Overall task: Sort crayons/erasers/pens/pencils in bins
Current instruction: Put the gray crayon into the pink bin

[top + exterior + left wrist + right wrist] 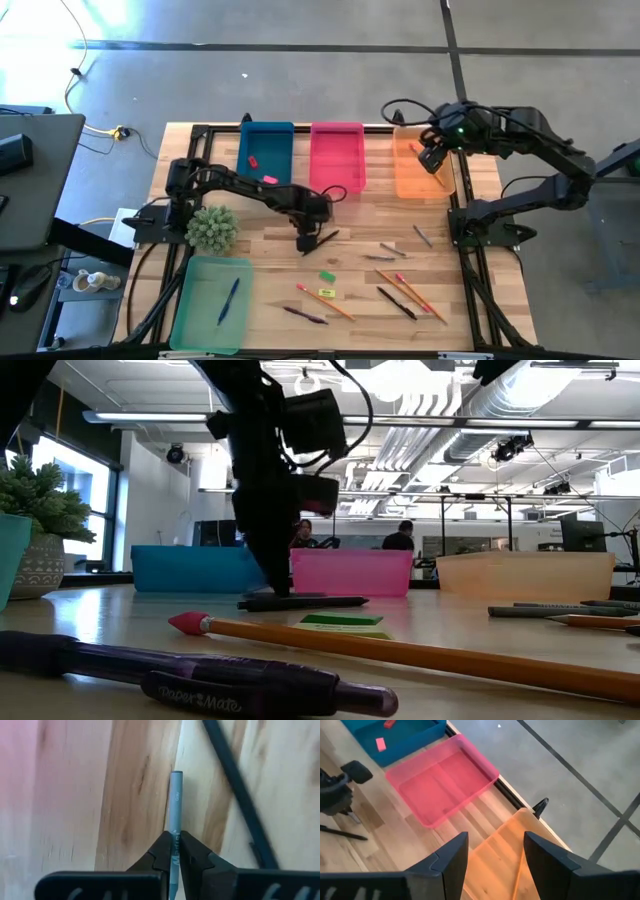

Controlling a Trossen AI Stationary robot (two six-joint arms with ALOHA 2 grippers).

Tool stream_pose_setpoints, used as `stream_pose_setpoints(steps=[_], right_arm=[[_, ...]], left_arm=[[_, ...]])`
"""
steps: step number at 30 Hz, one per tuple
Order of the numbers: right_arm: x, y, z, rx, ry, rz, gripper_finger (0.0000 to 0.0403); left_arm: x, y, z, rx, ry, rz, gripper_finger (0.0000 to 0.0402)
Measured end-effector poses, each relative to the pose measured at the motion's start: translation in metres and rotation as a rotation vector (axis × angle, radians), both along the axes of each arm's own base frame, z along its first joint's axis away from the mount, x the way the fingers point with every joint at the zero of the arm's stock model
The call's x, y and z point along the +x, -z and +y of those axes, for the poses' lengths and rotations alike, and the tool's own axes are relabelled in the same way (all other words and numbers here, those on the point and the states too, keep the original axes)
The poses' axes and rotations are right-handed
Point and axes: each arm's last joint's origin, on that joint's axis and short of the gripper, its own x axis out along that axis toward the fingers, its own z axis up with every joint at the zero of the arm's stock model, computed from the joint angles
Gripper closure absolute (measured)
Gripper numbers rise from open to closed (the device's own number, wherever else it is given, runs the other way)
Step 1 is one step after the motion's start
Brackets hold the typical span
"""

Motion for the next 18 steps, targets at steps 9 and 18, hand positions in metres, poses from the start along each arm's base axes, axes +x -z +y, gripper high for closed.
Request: stream_pose_setpoints(steps=[9, 18], right_arm=[[-0.007, -0.001, 0.003, 0.036, -0.029, -0.010, 0.0219], [-0.006, -0.001, 0.003, 0.047, -0.019, -0.019, 0.0219]], left_arm=[[0.002, -0.039, 0.020, -0.030, -0.145, -0.219, 0.0396], [0.002, -0.081, 0.053, 0.021, -0.243, -0.498, 0.0396]])
